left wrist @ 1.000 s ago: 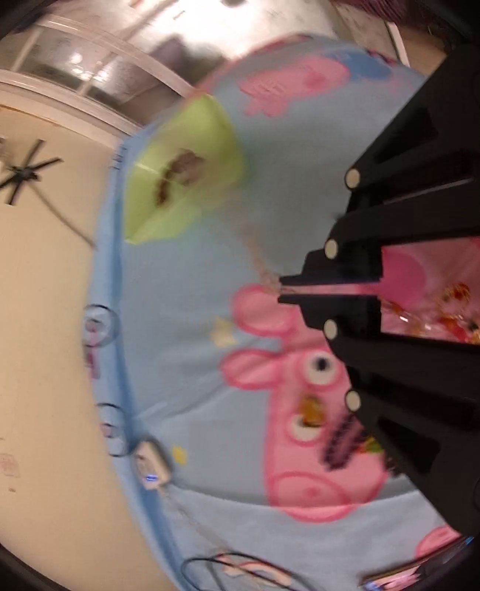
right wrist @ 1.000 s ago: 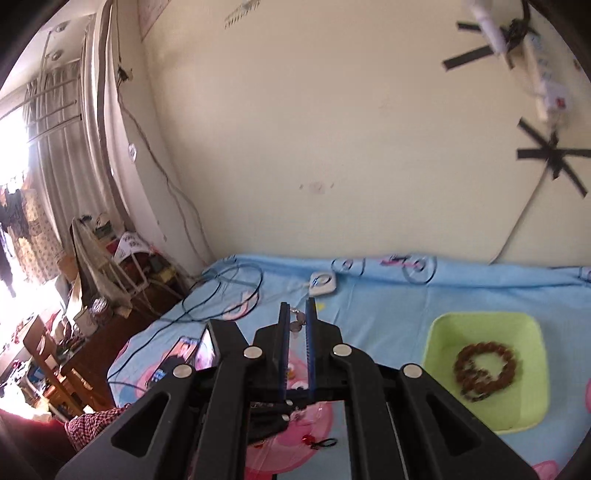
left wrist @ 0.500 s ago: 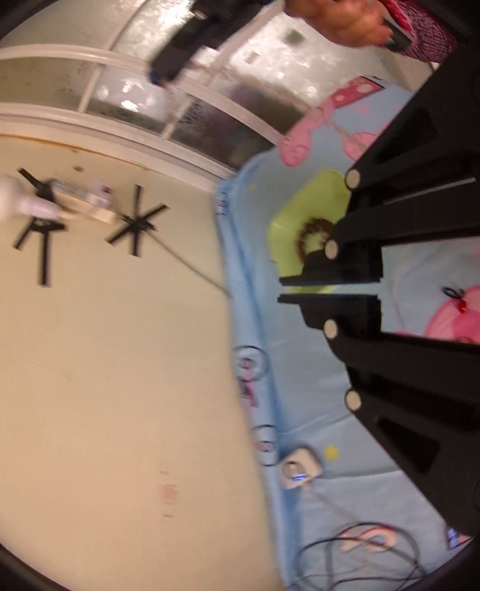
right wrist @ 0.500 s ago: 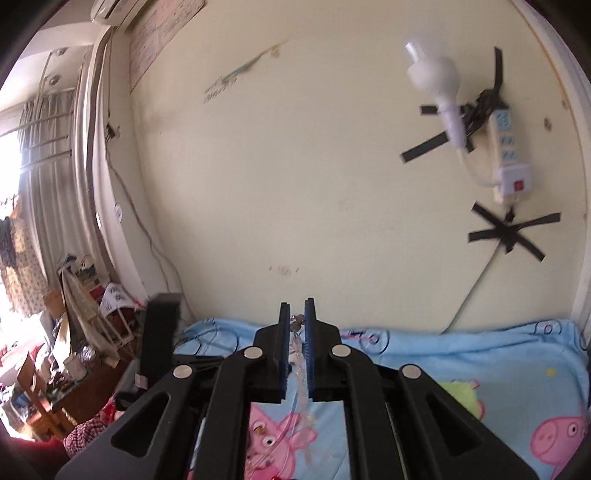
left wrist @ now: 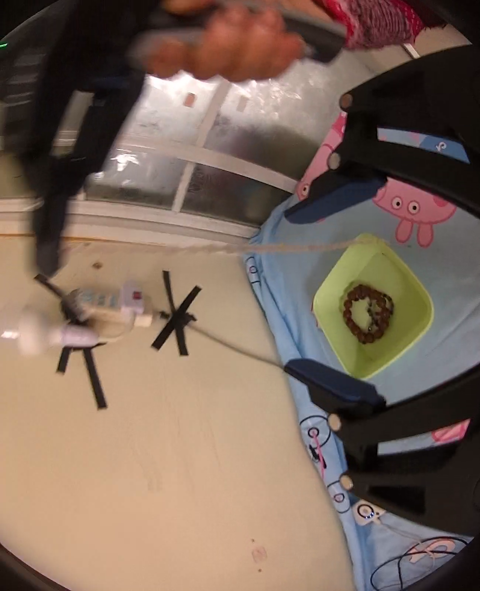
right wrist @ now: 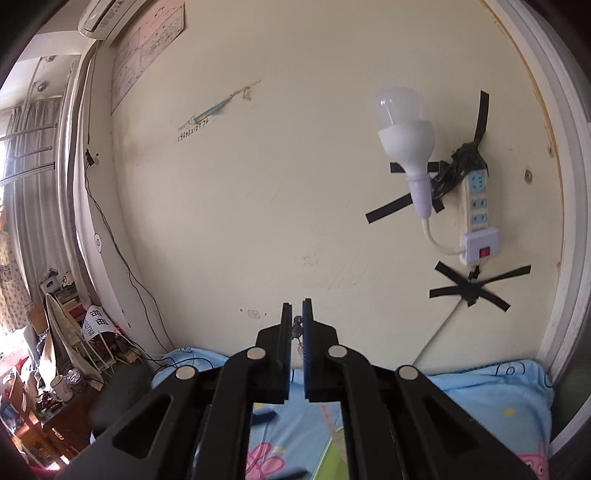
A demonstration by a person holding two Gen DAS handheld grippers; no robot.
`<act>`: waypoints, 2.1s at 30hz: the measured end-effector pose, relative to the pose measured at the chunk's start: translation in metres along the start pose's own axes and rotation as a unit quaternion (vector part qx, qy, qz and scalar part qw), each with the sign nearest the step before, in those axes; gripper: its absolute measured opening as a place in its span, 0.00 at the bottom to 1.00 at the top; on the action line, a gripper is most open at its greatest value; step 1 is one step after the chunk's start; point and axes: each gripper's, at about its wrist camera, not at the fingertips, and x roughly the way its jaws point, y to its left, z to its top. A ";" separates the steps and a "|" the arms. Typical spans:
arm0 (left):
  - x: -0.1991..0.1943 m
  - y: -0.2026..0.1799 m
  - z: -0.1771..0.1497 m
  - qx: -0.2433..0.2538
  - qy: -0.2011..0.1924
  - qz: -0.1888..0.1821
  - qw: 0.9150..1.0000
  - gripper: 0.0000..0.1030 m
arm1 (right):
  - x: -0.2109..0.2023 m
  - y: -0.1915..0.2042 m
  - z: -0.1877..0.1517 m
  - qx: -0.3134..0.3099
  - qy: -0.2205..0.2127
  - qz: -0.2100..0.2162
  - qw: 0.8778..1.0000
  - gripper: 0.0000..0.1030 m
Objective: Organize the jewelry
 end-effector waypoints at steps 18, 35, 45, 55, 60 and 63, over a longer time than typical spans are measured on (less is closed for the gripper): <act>0.087 0.027 -0.007 -0.031 0.074 0.039 0.996 0.05 | 0.028 -0.083 -0.077 0.102 0.060 -0.007 0.993 0.00; 0.106 0.072 -0.095 -0.086 0.222 0.043 0.970 0.12 | 0.067 -0.112 -0.237 0.208 0.188 -0.037 0.959 0.20; 0.113 0.028 -0.079 0.008 0.240 0.060 0.969 0.46 | 0.063 -0.075 -0.215 0.209 0.159 -0.009 0.965 0.24; 0.019 0.082 -0.091 -0.029 0.193 0.124 0.973 0.56 | 0.035 -0.068 -0.232 0.211 0.159 0.013 0.964 0.24; -0.067 0.160 -0.127 -0.106 0.171 0.243 0.949 0.58 | 0.070 -0.024 -0.256 0.165 0.202 0.052 0.964 0.24; -0.107 0.186 -0.160 -0.144 0.165 0.277 0.935 0.58 | 0.097 0.007 -0.278 0.141 0.240 0.076 0.957 0.24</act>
